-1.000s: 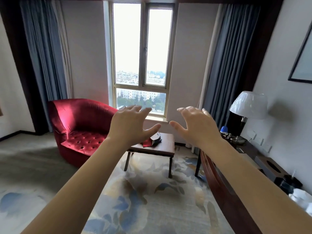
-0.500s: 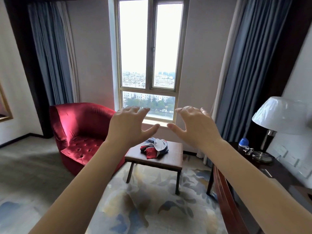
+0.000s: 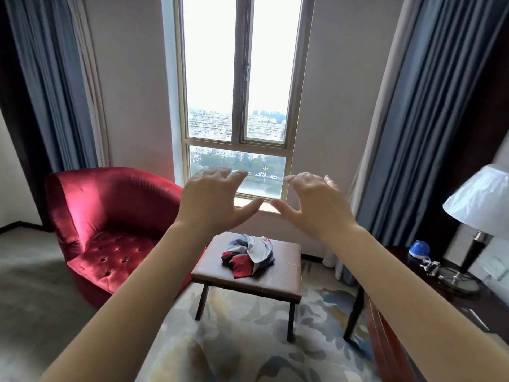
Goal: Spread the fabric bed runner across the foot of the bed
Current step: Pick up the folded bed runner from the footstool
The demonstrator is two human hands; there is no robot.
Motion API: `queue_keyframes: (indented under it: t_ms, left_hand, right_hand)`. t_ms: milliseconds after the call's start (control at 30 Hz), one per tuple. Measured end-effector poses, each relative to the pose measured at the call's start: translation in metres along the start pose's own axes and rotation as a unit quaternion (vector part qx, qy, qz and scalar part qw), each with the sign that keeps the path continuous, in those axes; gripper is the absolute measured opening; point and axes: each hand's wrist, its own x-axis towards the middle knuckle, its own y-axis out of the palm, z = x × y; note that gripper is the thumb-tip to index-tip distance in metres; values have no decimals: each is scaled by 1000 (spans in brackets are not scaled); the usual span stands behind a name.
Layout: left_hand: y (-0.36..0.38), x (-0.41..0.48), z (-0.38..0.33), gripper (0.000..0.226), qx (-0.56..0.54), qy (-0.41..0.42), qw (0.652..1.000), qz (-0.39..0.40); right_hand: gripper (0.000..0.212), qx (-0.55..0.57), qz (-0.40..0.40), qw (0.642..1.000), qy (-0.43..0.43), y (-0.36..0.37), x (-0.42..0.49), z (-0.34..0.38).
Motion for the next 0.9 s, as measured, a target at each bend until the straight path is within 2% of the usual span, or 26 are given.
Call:
queue_keyframes:
  t_ms: [300,567,900]
  left_hand:
    - [102,116,63,79,-7,20,1000,10]
    - [205,199,86,75,-2,24,999,29]
    - [302,335,99,80,21,-4,1000,16]
  right_hand:
    - [66,3,13,1000,27,85,124,-29]
    - [67,4,39,999,21,165,217,-74]
    - [69,22,3,1000,7,251,357,-155]
